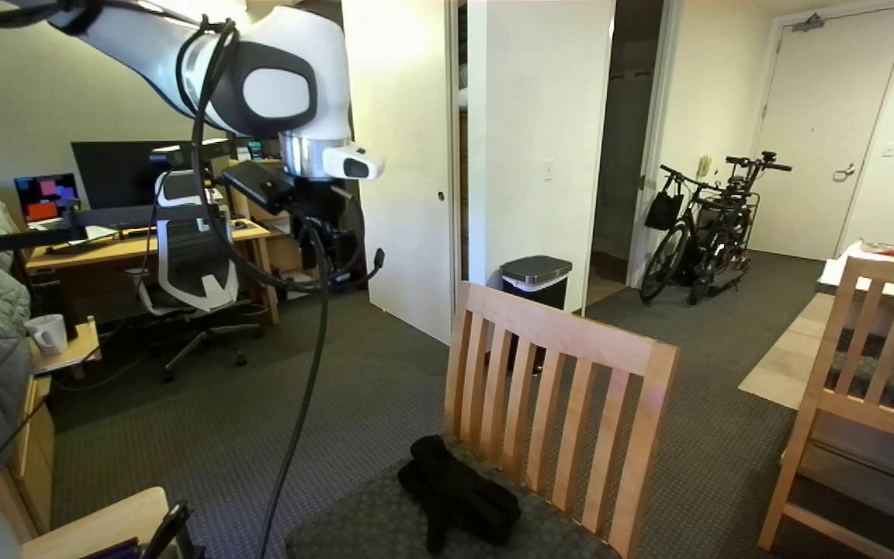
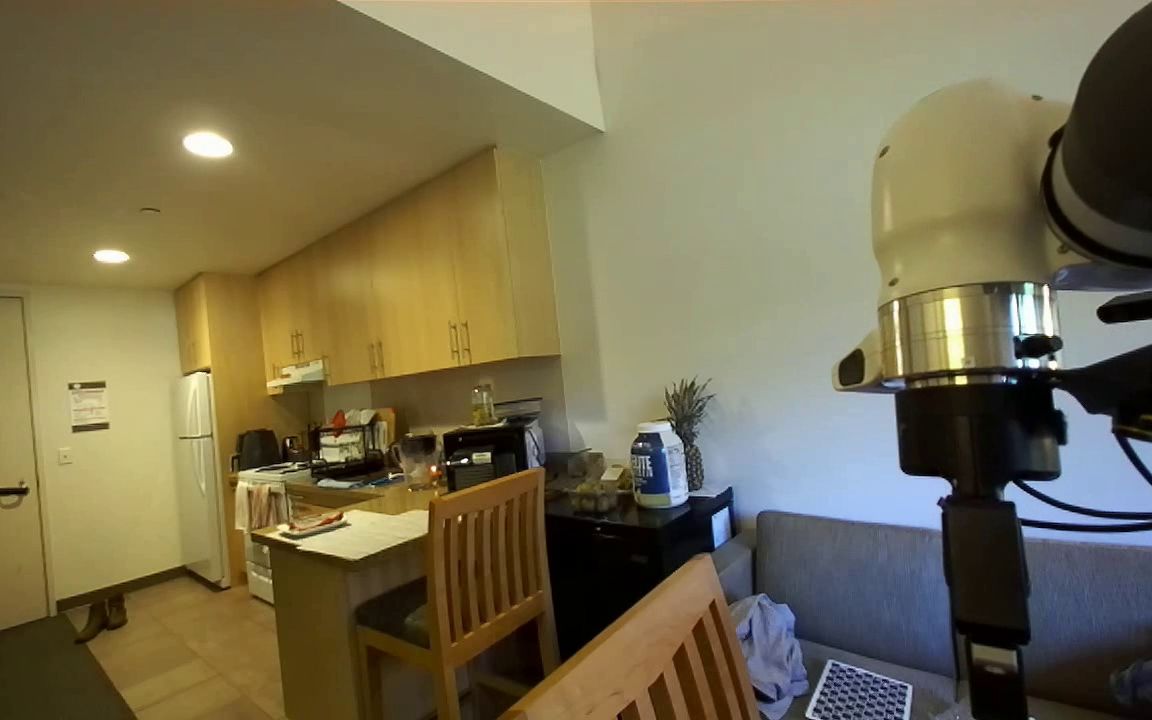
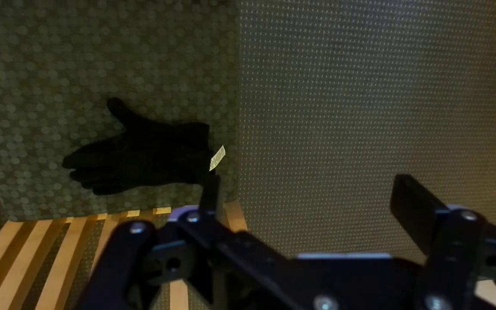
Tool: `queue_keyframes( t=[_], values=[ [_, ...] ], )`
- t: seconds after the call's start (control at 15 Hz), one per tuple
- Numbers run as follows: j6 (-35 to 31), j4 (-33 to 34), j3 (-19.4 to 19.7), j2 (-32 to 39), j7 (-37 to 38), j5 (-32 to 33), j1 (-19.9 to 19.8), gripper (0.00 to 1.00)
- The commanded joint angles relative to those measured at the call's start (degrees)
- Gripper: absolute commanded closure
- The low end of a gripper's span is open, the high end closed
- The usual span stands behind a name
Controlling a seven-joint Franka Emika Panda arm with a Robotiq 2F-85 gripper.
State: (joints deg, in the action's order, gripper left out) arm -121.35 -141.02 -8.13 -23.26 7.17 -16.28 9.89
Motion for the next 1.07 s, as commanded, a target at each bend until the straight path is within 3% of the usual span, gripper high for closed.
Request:
queue_keyframes(
  t=[0.0, 1.0],
  values=[
    [-0.42, 0.5, -0.21, 2.07, 1.72, 0.25, -0.84, 0.0],
    [-7.81, 0.36, 0.7, 9.1, -0.13, 0.24, -1.33, 0.0]
  ],
)
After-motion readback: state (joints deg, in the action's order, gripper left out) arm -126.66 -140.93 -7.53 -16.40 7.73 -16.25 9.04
